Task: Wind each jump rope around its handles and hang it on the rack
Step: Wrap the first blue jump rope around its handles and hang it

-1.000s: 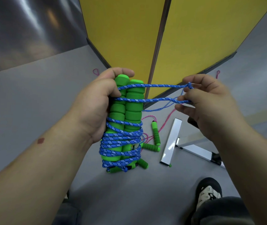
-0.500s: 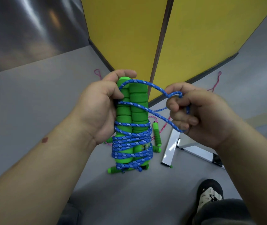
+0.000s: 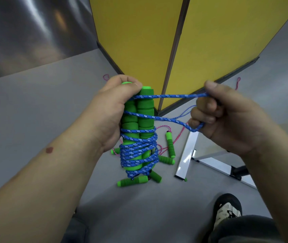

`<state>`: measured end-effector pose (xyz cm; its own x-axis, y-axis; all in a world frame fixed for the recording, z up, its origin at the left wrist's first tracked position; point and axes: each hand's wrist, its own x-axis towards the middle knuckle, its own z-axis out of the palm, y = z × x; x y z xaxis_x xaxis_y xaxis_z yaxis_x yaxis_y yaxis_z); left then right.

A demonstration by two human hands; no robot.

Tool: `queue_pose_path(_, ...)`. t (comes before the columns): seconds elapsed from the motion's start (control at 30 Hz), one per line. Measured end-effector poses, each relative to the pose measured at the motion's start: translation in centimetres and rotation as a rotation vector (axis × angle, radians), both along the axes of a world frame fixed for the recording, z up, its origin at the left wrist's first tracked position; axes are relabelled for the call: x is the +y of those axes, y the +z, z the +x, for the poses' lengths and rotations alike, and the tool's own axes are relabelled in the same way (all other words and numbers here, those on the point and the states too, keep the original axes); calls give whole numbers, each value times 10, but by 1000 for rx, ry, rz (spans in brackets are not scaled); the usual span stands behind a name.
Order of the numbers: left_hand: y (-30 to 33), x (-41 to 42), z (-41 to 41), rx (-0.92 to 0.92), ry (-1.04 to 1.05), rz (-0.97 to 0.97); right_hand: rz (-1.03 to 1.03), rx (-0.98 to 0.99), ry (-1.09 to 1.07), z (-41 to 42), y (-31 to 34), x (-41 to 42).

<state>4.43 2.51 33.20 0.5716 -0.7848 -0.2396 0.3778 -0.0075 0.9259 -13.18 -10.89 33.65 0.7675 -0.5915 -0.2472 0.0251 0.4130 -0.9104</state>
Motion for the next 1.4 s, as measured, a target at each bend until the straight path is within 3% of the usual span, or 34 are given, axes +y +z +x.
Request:
queue_pose_path(0.13,-4,-2,2,-48,46,2,-598,490,54,1,-9,1)
queue_pose_path(0.2,-9,-3,-1,-131,23,30,-721,575,101,3,-12,4)
queue_pose_path(0.37,-19,-4,-6,-426,42,132,-826,533,127,9,-10,17)
queue_pose_path(0.47,-19,-4,-11,-685,90,194,-664,374,205,13,-5,29)
queue_pose_path(0.6,-16,-4,-15,-791,159,215,-578,332,370,15,-7,39)
queue_pose_path(0.7,-16,-3,-16,-781,189,212,-577,362,411,16,-11,40)
queue_pose_path(0.9,-17,-4,-15,-692,202,209,-814,462,341,15,-10,49)
queue_pose_path(1.2,-14,-4,-19,-631,164,208,-999,362,249,18,-24,47)
queue_pose_path(1.3,-11,-5,-14,-449,176,195,-985,334,246,15,-19,38)
queue_pose_path(1.4,-4,-4,-10,-128,111,93,-932,287,170,12,-12,27)
